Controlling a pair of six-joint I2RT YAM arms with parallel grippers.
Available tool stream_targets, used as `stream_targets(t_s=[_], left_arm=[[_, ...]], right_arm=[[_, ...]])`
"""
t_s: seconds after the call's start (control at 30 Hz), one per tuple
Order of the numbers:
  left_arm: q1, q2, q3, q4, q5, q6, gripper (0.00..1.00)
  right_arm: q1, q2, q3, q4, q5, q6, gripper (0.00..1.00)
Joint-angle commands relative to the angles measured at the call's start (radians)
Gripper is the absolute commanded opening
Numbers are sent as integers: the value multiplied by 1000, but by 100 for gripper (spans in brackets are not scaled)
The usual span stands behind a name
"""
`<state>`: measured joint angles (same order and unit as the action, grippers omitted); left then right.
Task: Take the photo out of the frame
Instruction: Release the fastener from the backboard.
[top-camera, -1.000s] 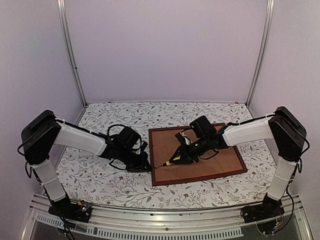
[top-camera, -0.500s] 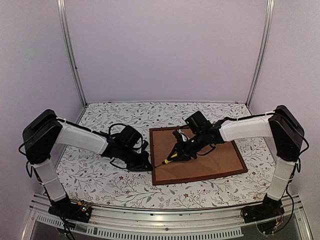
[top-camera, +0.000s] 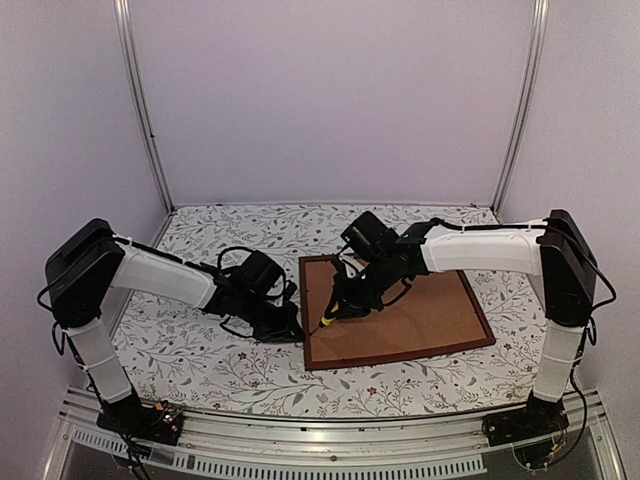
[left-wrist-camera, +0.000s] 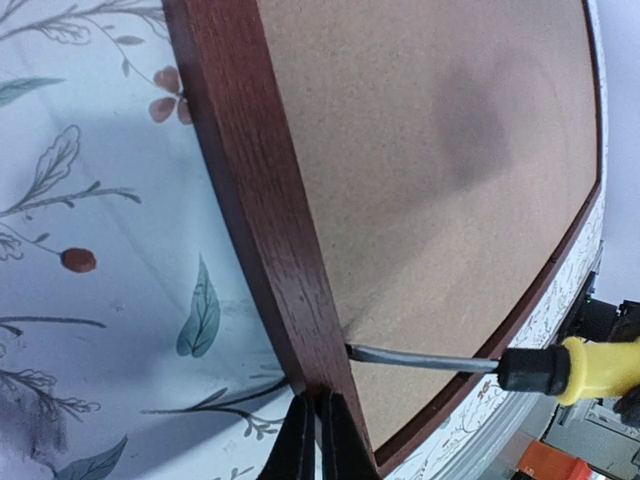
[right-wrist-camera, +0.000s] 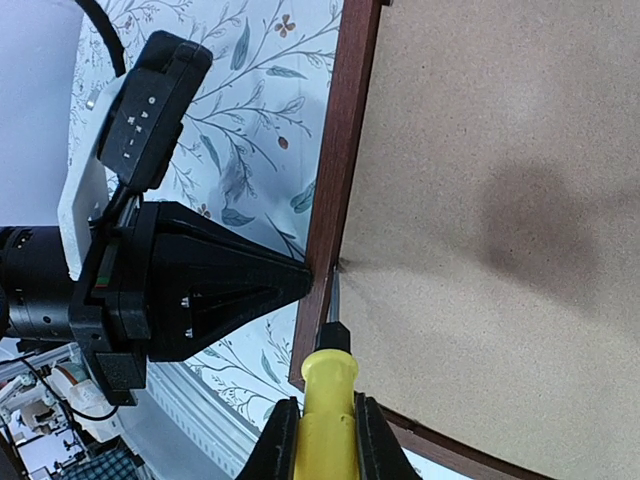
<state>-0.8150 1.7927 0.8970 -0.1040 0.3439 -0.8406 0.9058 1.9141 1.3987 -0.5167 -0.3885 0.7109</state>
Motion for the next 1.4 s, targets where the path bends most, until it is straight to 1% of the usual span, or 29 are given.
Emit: stream_targets(t_s=[0.0, 0.23, 0.33, 0.4, 0.7, 1.1, 1.37], left_arm=[[-63, 93, -21, 33, -26, 6, 4], [-78, 86, -47, 76, -16, -8, 3], [-79, 86, -61, 87, -7, -10, 1], [-80, 81, -73, 137, -1, -12, 1], [-84, 66, -122, 209, 13, -14, 1], [-84, 51, -172, 274, 27, -12, 1], [-85, 47, -176, 285, 28, -9, 1]], right_arm=[[141, 123, 60, 67, 36, -3, 0], [216, 192, 181, -7, 112, 28, 0], [239, 224, 232, -50, 148, 36, 0], [251, 242, 272, -81, 175, 41, 0], [308, 357, 472, -222, 239, 60, 0], [354, 491, 675, -311, 241, 78, 0], [369, 565, 777, -336, 195, 59, 0]])
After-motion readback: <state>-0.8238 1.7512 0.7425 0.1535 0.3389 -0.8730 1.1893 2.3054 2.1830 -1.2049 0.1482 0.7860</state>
